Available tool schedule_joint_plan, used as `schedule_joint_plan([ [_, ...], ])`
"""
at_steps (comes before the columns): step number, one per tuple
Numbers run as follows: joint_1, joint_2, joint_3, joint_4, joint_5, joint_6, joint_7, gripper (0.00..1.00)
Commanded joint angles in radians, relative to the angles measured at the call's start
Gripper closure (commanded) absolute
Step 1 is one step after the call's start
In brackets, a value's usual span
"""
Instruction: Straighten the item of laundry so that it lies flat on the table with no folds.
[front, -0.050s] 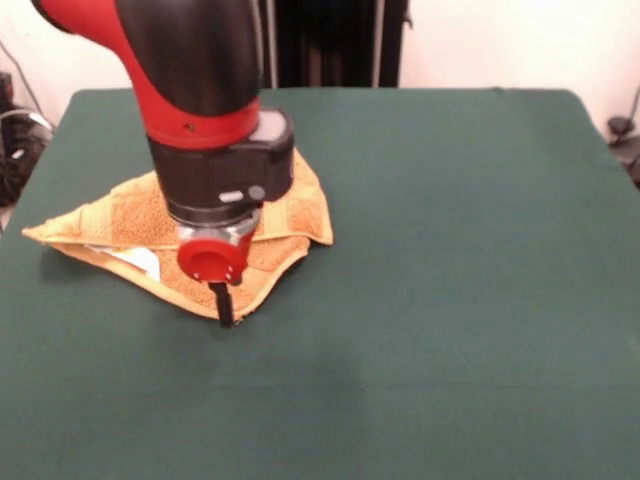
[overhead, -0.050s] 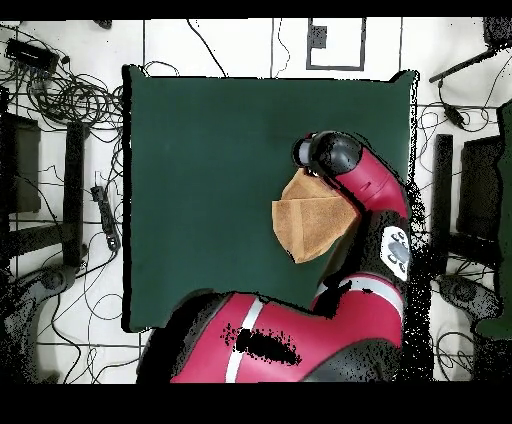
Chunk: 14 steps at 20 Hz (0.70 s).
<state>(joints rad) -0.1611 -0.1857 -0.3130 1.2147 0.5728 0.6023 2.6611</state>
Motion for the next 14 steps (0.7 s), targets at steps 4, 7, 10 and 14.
schedule_joint_plan([
  [4, 0.008, 0.098, 0.092, 0.011, 0.059, -0.024, 0.212, 0.0],
  [7, -0.018, 0.127, 0.136, 0.015, 0.052, -0.085, 0.148, 0.0],
  [10, -0.036, 0.133, 0.155, 0.029, 0.035, -0.116, 0.103, 0.0],
  [14, -0.048, 0.127, 0.174, 0.051, 0.019, -0.112, 0.07, 0.0],
])
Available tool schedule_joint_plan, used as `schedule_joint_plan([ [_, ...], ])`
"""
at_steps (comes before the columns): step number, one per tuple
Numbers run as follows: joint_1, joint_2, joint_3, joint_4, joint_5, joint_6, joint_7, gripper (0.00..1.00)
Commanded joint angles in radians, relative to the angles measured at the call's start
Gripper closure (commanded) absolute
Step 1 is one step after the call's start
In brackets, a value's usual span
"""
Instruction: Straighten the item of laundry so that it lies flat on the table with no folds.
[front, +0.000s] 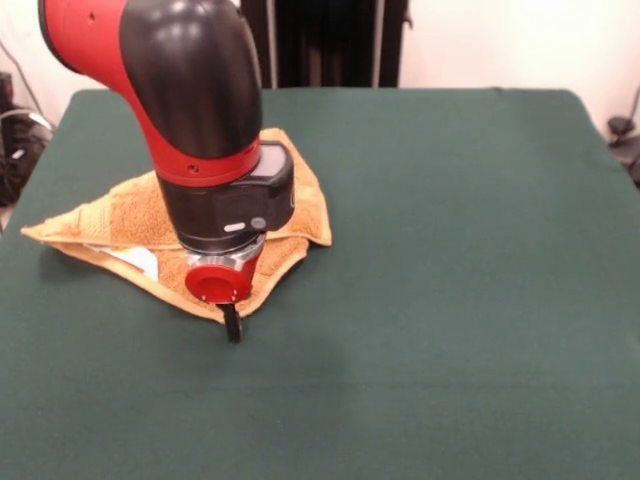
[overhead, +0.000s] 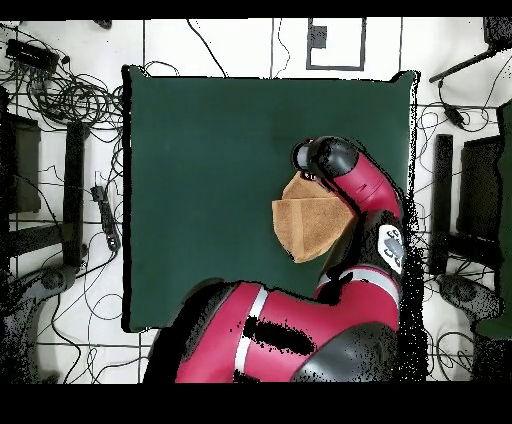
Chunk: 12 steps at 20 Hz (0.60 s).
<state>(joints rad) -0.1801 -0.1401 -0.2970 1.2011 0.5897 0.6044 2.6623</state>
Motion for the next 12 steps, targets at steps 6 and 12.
schedule_joint_plan([
  [6, -0.003, 0.114, 0.163, 0.052, 0.028, -0.171, 0.135, 0.0],
  [12, 0.052, 0.173, 0.068, -0.031, 0.004, -0.09, 0.184, 1.0],
])
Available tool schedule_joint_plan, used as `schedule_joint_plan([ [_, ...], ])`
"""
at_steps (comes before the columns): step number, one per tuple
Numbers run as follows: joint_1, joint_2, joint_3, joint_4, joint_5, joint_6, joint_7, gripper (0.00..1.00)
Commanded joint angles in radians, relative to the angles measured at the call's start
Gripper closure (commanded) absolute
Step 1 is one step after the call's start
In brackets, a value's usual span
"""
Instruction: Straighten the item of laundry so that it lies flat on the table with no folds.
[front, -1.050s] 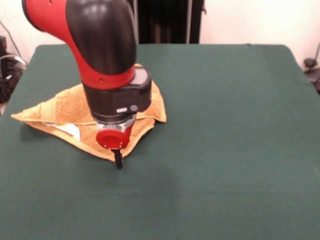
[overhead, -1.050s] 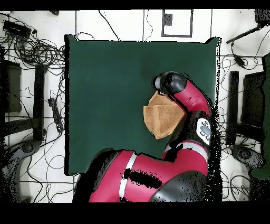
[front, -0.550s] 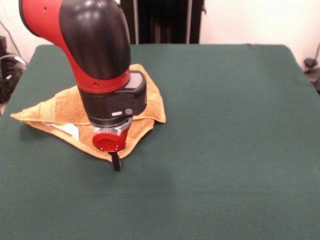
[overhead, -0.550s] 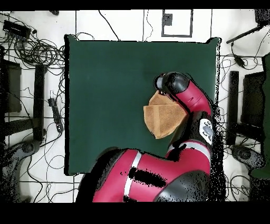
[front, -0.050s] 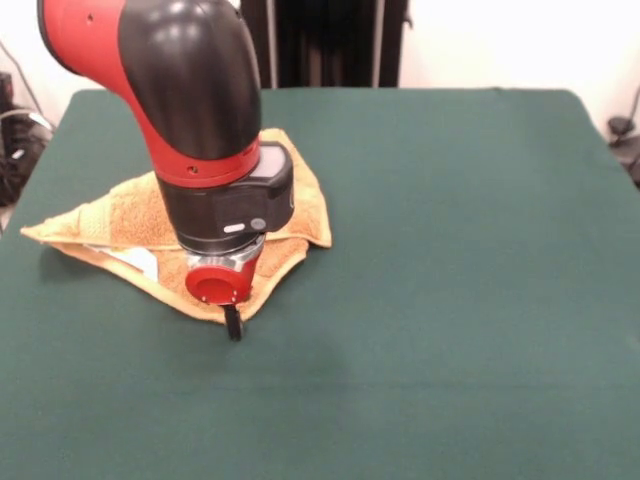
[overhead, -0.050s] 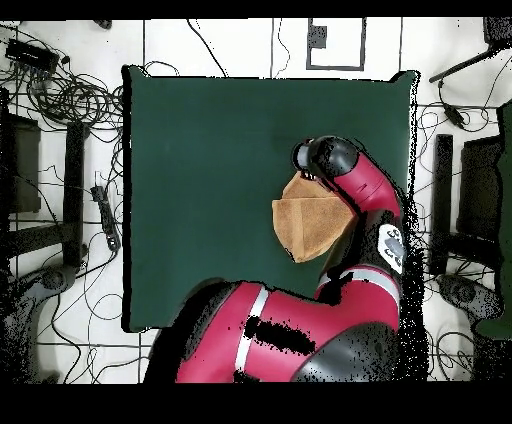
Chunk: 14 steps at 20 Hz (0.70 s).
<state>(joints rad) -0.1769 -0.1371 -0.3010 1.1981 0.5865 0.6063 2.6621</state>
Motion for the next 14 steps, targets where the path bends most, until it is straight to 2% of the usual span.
schedule_joint_plan([
  [1, 0.05, 0.173, 0.067, -0.034, 0.005, -0.081, 0.183, 1.0],
  [8, 0.023, 0.15, 0.099, -0.022, 0.004, -0.051, 0.137, 1.0],
  [14, 0.023, 0.133, 0.092, -0.028, 0.008, -0.016, 0.152, 1.0],
])
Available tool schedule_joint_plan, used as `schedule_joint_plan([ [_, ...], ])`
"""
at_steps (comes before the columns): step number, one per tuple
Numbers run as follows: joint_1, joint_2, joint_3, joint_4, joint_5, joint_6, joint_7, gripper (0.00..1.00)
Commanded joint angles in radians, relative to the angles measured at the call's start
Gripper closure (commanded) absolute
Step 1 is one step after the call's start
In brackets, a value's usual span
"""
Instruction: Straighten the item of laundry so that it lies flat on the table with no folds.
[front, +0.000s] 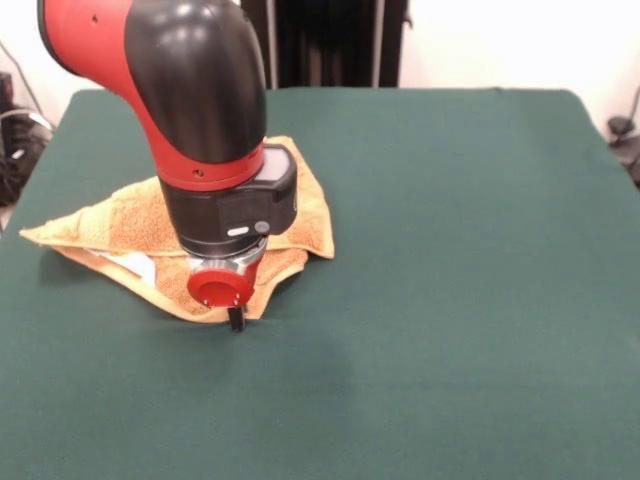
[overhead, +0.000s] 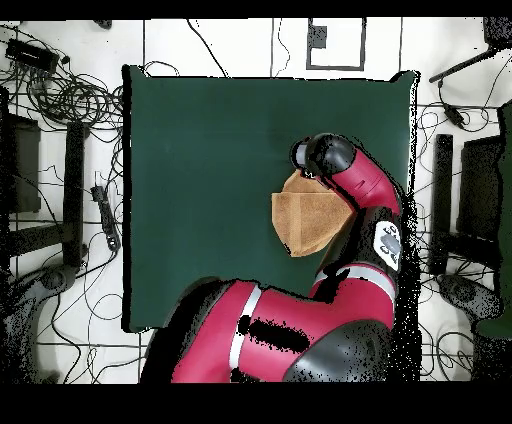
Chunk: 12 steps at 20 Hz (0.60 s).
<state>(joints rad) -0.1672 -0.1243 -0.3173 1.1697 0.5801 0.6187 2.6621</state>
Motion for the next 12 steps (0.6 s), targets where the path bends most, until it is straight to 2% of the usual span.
schedule_joint_plan([
  [1, 0.012, 0.121, 0.115, -0.006, 0.02, -0.025, 0.156, 1.0],
  [8, 0.023, 0.205, 0.159, -0.124, 0.081, -0.106, 0.21, 1.0],
  [12, 0.037, 0.264, 0.133, -0.212, 0.099, -0.1, 0.257, 1.0],
])
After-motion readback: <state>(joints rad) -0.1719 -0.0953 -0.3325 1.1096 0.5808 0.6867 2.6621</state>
